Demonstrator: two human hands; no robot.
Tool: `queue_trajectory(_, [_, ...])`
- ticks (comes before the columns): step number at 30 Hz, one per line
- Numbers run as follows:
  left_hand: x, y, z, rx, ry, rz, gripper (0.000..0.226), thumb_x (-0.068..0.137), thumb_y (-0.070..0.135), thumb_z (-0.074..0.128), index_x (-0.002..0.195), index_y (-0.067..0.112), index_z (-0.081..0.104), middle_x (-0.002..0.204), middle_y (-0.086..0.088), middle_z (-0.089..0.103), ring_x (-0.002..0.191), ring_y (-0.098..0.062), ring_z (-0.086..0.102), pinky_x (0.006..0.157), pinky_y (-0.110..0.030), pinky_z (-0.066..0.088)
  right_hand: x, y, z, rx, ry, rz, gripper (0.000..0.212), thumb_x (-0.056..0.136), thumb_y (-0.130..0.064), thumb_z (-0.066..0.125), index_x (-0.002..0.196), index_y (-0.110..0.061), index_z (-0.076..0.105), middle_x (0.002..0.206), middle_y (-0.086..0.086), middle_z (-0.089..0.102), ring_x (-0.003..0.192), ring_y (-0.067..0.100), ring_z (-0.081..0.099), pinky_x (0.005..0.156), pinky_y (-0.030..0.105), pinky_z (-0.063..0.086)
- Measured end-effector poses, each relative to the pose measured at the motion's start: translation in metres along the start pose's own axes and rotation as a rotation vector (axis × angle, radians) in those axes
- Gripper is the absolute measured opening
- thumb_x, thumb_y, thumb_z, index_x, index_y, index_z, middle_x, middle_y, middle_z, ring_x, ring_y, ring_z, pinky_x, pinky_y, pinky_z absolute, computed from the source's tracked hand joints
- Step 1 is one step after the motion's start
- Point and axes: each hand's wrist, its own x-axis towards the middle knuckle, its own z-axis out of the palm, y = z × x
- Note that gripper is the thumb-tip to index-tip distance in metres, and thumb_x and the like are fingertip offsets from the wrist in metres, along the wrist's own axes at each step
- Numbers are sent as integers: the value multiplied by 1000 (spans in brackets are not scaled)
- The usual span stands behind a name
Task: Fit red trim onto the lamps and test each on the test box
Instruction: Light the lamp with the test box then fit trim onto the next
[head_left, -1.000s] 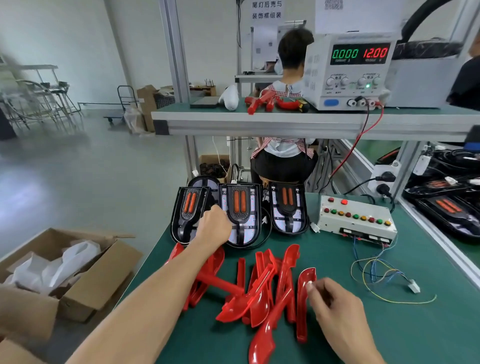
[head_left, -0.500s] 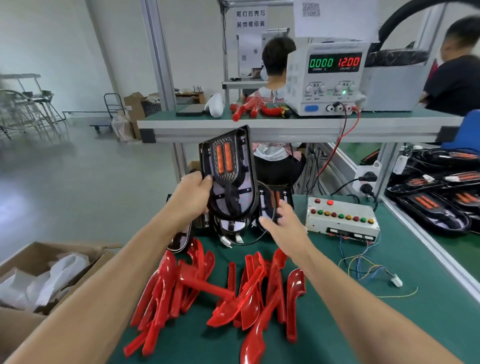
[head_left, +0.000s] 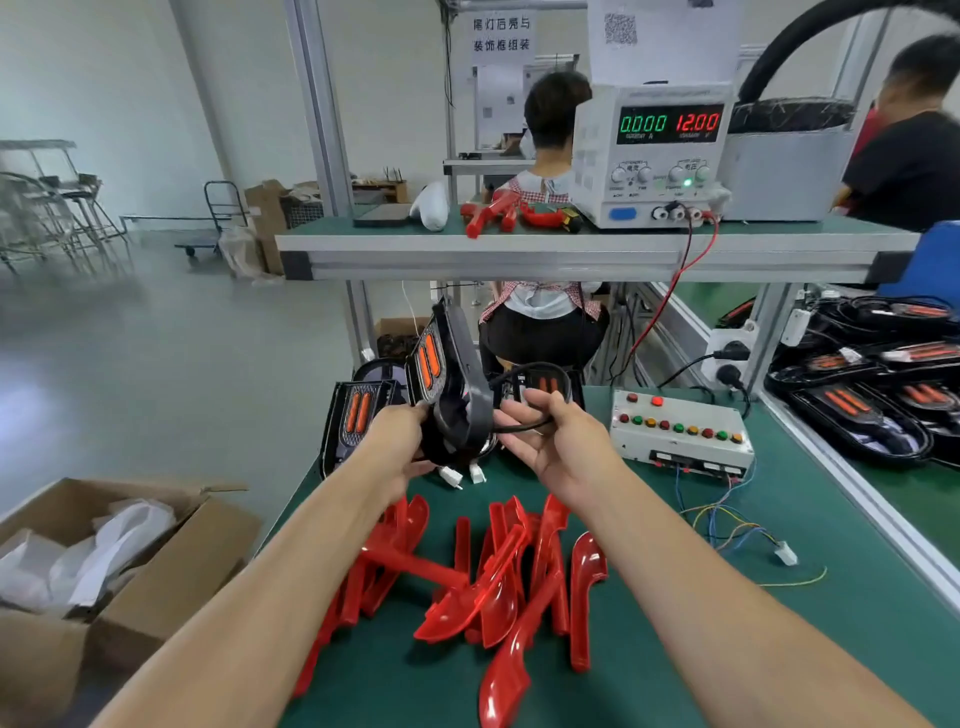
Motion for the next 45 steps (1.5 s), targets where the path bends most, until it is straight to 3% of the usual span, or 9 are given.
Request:
queue_trajectory(7, [-26,9,19,-295,-31,75,37,110,15,36,127,-1,65,123,-19,70,110,-32,66,103,-48,51,-28,6,-22,-41,-64,-20,36,114,-28,29,121,-6,57,93,12,78,93,26,78,65,30,63])
queue_trajectory(20, [-66,45,42,-479,-403,326,30,103,23,44,108,-2,60,68,-11,57,50,-16,55,48,-22,48,-92,-8,-77,-896,-420,-188,31,93,-40,65,123,-38,67,139,-15,64,130,1,57,112,30,46])
queue_trajectory(27, [-97,65,56,-233,-959,482,63,72,49,83,108,-1,69,82,-12,52,57,-20,51,55,-25,50,-69,-59,-107,-1382,133,-926,81,81,-14,73,153,-15,37,160,5,34,151,16,25,124,30,20])
queue_trajectory(29, [-97,65,64,-163,-844,390,113,53,56,89,129,-17,49,83,-13,51,61,-25,48,51,-30,49,-64,-75,-109,-1405,102,-844,74,86,-10,74,152,-19,42,157,6,42,148,21,33,122,37,26])
queue_trajectory(32, [-101,52,86,-31,-777,467,58,78,35,73,107,-13,58,68,-12,59,55,-18,56,51,-24,50,-74,-100,-116,-1155,66,-591,27,99,-13,56,91,-33,72,89,7,76,88,31,70,80,44,53])
queue_trajectory(34, [-102,39,102,185,-505,632,27,99,19,60,80,0,58,66,-1,59,60,-10,53,62,-26,45,-84,-104,-130,-1081,52,-482,40,96,-12,54,64,-30,68,52,0,57,48,16,50,51,28,41])
queue_trajectory(39, [-87,-16,132,601,-172,705,36,110,22,41,82,0,50,83,-18,58,82,-32,52,70,-39,26,-101,-85,-160,-490,-79,-45,33,93,-46,47,83,-20,65,69,2,50,49,13,33,44,24,21])
queue_trajectory(42, [-86,-48,148,615,-108,689,32,110,26,38,82,11,47,80,-12,57,85,-38,55,68,-40,22,-106,-66,-179,-403,-112,-33,79,95,-77,22,97,-15,70,73,1,56,58,13,43,47,27,21])
queue_trajectory(45, [-86,-67,159,606,-184,662,36,109,30,39,74,21,38,68,-1,49,65,-21,51,62,-39,27,-117,-44,-187,-495,-40,-131,61,91,-77,42,93,-27,77,79,-6,66,58,7,45,48,25,26])
